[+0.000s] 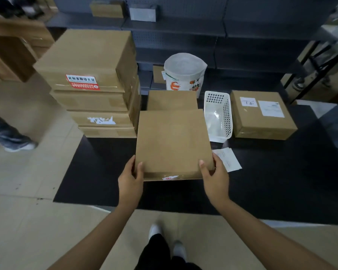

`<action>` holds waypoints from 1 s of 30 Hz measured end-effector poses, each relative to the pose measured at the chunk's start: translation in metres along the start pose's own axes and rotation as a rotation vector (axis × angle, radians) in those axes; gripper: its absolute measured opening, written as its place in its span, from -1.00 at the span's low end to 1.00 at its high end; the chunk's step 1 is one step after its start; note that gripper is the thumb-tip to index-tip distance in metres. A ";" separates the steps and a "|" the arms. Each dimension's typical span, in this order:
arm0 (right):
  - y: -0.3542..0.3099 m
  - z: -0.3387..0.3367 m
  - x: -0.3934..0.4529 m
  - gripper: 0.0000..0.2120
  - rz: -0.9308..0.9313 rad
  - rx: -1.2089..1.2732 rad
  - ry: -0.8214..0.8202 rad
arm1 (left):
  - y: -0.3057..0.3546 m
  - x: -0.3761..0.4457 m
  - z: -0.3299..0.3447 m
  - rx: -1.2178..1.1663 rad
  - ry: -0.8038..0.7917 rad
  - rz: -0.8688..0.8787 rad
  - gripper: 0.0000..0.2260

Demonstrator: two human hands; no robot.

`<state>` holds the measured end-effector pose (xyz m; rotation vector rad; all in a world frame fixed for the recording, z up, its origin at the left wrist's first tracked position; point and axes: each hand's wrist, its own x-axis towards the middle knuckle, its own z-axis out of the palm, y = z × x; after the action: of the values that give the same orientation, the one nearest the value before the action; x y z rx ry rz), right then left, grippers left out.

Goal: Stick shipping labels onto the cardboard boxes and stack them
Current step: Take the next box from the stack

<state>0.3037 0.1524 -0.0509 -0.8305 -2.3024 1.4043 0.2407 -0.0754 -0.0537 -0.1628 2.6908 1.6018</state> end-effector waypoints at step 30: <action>0.030 -0.024 -0.001 -0.64 0.147 -0.574 -0.258 | 0.016 0.014 0.010 0.770 -0.288 0.388 -0.64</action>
<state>0.3269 0.1789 -0.0659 -1.0401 -2.9634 0.9435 0.2247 -0.0602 -0.0458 0.5692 2.9630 0.4512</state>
